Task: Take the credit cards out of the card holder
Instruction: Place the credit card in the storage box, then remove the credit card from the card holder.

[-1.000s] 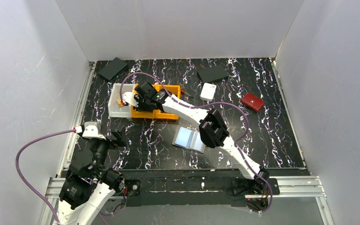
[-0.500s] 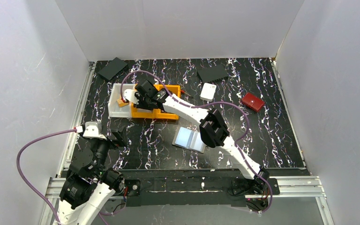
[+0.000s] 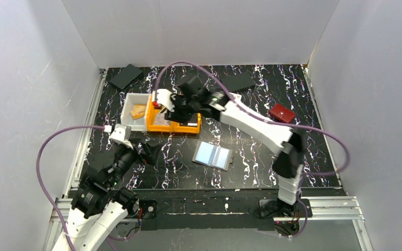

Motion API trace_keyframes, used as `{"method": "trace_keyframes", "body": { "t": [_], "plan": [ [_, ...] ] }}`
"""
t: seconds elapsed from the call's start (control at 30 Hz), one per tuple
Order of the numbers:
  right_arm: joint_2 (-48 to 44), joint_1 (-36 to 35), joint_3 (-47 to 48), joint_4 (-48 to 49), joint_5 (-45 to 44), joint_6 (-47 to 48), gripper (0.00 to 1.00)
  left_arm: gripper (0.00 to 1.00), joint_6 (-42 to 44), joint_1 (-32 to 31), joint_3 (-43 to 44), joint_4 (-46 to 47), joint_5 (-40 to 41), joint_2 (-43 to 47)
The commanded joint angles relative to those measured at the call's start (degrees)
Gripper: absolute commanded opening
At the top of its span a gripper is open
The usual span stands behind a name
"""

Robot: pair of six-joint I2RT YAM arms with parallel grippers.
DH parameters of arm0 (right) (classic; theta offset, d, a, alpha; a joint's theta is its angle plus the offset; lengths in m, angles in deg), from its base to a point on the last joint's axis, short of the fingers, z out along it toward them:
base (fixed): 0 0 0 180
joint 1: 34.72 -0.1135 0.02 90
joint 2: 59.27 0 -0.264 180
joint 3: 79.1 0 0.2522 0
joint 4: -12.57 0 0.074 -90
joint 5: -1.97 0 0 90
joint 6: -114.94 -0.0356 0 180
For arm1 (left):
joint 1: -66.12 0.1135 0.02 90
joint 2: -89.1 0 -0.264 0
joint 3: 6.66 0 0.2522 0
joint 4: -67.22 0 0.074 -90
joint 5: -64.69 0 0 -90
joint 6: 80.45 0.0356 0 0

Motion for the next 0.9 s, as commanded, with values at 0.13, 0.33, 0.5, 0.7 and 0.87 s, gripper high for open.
{"method": "trace_keyframes", "body": {
  "t": [0.13, 0.33, 0.5, 0.7, 0.87],
  "plan": [
    [-25.20, 17.48, -26.02, 4.53, 25.79, -7.77, 0.59, 0.98, -19.86, -0.87, 0.58, 3.06, -26.13, -17.84],
    [-39.58, 31.46, -50.52, 10.50, 33.47, -12.93, 0.59, 0.98, -21.77, -22.41, 1.76, 4.83, -6.67, -30.20],
    [-47.19, 43.83, -62.53, 20.55, 39.37, -19.60, 0.58, 0.96, -20.72, -33.87, 11.85, 1.09, 9.16, -48.68],
    [-46.08, 54.42, -67.85, 25.41, 45.72, -22.89, 0.57, 0.81, -18.81, -38.41, 26.93, -5.44, 15.96, -69.94],
    [-44.50, 54.95, -67.35, 23.40, 44.40, -21.61, 0.57, 0.77, -17.26, -39.04, 34.96, -7.57, 15.73, -80.98]
  ]
}}
